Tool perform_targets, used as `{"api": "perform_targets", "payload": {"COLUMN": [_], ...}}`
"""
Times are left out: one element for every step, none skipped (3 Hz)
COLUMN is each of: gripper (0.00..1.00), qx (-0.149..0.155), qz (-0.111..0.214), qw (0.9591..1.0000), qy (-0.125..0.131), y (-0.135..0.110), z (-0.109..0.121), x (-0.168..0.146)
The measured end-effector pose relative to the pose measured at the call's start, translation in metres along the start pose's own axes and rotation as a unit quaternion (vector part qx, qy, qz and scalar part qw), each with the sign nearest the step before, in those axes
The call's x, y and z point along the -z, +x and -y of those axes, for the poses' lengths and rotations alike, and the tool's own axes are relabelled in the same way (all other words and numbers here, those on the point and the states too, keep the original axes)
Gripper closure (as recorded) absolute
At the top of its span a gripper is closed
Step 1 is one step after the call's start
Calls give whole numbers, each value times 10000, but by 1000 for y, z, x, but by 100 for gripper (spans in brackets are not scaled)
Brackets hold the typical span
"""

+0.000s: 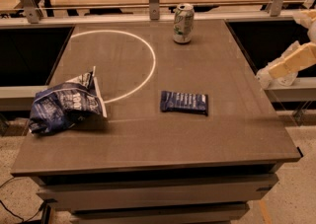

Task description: Move 7up can near rxbar blueberry

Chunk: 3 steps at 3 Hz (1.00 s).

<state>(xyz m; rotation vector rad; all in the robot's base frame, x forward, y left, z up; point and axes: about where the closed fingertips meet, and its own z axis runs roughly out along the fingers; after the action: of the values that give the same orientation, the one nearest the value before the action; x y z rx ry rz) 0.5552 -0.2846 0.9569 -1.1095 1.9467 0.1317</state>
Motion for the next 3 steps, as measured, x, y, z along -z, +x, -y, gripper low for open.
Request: {"api": "perform_targets", "payload": {"gripper": [0,0,0], "qx": [-10,-192,-577], "qz": [597,670,804], "qw": [9982,9974,9949], "qy": [-7,176,207], "y": [-7,-12,-16], "z": [24,46,63], "x": [-18,-40,-65]}}
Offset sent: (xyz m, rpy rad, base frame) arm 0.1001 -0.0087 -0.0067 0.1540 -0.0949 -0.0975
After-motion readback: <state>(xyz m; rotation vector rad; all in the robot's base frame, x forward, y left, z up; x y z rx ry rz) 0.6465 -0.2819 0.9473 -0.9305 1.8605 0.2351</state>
